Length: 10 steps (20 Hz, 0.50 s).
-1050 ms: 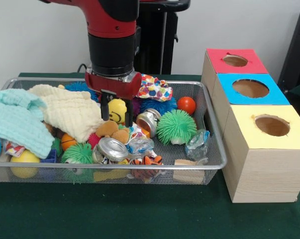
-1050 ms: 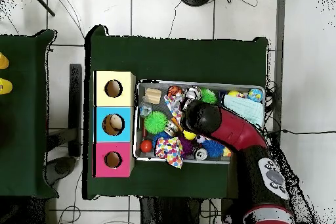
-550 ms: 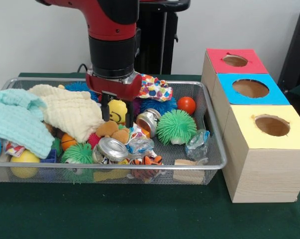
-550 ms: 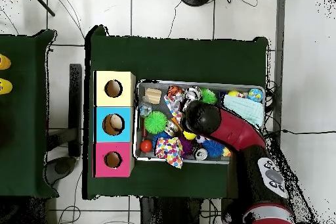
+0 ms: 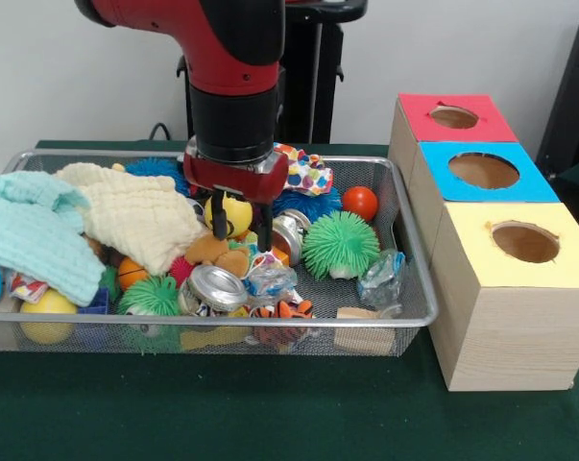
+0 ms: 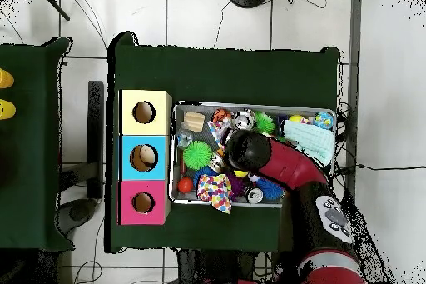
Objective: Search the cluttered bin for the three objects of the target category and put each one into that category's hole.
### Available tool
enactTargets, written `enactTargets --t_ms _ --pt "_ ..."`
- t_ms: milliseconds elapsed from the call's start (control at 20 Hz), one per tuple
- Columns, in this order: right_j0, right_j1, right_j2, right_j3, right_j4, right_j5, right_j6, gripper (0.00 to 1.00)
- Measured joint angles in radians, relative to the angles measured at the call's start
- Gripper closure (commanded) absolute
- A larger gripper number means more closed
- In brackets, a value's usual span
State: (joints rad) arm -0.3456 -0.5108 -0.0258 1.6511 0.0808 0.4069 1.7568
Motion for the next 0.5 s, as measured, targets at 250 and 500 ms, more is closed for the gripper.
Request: enactTargets --t_ms 250,500 --pt "0.049 0.015 -0.03 -0.015 -0.023 0.0 0.0 0.0" --pt "0.119 0.024 -0.103 -0.045 -0.067 0.0 0.0 0.0"
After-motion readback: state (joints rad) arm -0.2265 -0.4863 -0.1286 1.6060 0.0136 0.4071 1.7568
